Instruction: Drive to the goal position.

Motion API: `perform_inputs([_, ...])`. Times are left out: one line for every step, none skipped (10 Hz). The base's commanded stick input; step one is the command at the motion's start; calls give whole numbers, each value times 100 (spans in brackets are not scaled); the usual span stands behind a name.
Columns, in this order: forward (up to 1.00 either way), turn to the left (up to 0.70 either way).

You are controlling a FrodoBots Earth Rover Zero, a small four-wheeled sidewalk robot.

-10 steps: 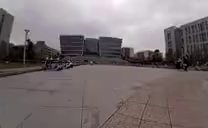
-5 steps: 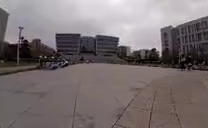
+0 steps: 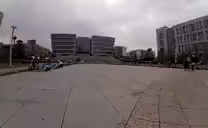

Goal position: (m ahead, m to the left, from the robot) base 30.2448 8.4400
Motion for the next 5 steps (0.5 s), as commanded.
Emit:
perform_inputs([70,0])
perform_inputs([70,0])
perform_inputs([70,0])
perform_inputs([70,0])
perform_inputs([70,0])
